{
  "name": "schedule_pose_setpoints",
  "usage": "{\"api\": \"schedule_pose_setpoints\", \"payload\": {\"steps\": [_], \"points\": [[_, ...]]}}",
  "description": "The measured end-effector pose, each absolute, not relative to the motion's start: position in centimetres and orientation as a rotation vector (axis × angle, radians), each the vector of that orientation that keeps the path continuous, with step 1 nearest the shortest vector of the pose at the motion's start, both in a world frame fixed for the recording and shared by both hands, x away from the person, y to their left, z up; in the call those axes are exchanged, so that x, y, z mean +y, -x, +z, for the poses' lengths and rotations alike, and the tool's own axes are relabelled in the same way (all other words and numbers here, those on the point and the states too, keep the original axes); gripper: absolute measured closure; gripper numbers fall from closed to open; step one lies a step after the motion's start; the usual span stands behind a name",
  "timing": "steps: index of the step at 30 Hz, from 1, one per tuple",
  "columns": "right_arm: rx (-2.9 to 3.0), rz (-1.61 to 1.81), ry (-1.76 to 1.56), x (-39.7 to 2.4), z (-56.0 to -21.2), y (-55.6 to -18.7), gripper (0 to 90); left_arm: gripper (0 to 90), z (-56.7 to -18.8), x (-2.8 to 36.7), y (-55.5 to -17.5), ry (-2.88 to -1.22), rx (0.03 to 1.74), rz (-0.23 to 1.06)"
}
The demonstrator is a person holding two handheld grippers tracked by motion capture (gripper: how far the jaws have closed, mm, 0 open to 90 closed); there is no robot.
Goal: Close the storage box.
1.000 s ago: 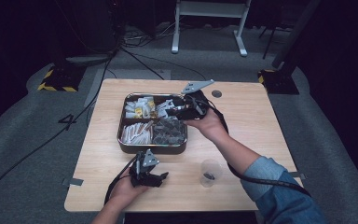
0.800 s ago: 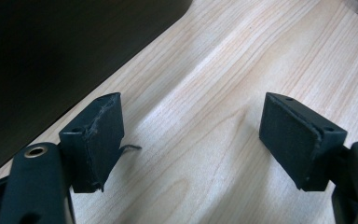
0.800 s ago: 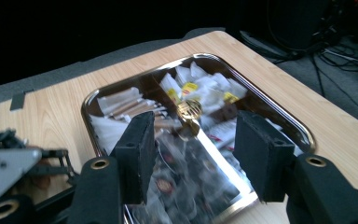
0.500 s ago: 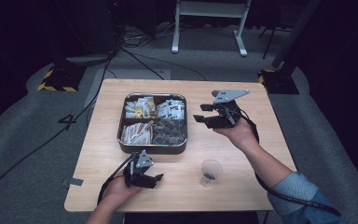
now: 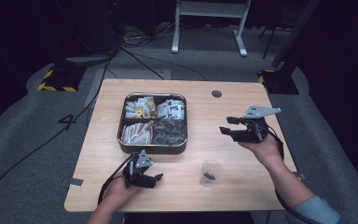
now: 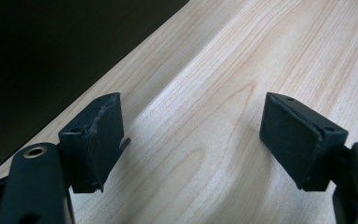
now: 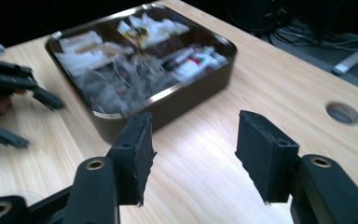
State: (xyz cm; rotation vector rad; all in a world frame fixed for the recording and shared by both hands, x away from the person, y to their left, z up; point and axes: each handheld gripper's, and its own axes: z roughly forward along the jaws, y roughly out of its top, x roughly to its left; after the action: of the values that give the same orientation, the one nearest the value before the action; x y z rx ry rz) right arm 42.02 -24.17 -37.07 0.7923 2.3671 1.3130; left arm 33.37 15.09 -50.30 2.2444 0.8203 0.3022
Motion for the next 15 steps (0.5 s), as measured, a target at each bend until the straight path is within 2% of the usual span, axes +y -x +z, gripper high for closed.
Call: {"api": "schedule_pose_setpoints", "payload": {"steps": [15], "points": [[2.327, 1.291, -1.017, -32.1, -42.4, -39.4, 45.4, 22.2, -50.3, 15.5, -32.8, -2.236, 0.848, 0.317]]}}
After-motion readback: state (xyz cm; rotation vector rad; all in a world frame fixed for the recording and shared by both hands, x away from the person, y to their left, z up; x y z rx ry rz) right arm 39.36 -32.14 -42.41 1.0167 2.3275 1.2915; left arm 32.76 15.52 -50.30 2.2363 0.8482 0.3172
